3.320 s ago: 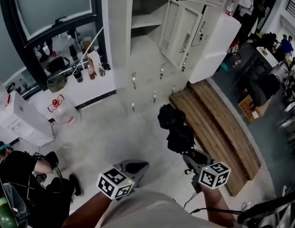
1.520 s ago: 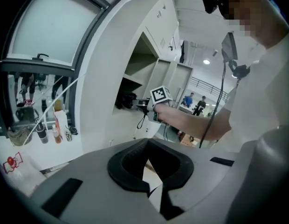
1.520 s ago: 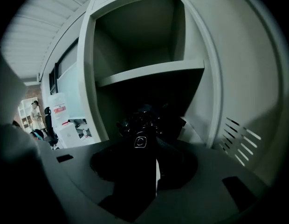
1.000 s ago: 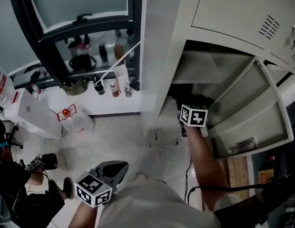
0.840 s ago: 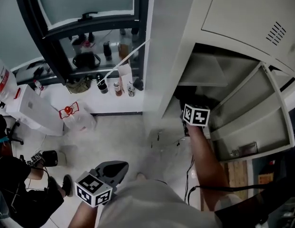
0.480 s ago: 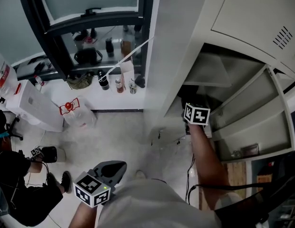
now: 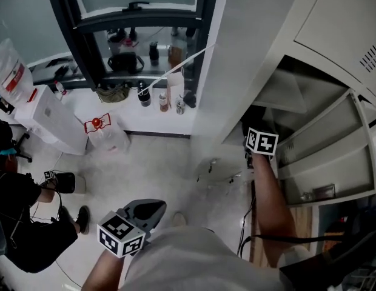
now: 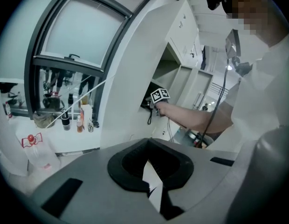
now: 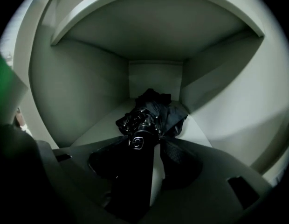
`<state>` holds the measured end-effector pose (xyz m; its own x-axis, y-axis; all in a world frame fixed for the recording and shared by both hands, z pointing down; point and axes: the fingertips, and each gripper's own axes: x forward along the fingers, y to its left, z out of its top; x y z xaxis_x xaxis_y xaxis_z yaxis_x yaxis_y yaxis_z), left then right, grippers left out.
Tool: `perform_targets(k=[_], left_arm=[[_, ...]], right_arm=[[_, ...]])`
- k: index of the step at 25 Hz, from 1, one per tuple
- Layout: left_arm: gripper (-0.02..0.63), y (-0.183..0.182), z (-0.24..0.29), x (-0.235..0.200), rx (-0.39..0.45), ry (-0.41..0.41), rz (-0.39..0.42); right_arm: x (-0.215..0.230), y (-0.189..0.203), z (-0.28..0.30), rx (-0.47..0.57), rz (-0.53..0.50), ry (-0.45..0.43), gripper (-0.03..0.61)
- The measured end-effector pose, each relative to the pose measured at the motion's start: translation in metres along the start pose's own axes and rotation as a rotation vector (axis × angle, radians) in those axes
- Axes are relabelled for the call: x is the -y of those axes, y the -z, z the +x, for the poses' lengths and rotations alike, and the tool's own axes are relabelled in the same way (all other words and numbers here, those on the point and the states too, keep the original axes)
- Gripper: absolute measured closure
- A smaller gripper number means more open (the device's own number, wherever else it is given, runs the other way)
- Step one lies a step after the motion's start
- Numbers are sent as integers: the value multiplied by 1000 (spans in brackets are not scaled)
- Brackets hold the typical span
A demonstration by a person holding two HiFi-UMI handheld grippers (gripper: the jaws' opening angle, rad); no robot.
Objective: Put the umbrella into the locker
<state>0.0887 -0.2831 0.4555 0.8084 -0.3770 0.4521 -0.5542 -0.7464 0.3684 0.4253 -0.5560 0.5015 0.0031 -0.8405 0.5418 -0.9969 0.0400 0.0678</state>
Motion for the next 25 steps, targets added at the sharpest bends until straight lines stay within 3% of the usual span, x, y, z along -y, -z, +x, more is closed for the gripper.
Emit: perform_targets(k=[13,25], left_arm=[[603,23,-35,9,-6,26,4],[603,48,-76,30,-14,109,58]], right_arm=[[-11,15,-42,11,-2,42,388],[-39,41,-126,40,10,78,388]])
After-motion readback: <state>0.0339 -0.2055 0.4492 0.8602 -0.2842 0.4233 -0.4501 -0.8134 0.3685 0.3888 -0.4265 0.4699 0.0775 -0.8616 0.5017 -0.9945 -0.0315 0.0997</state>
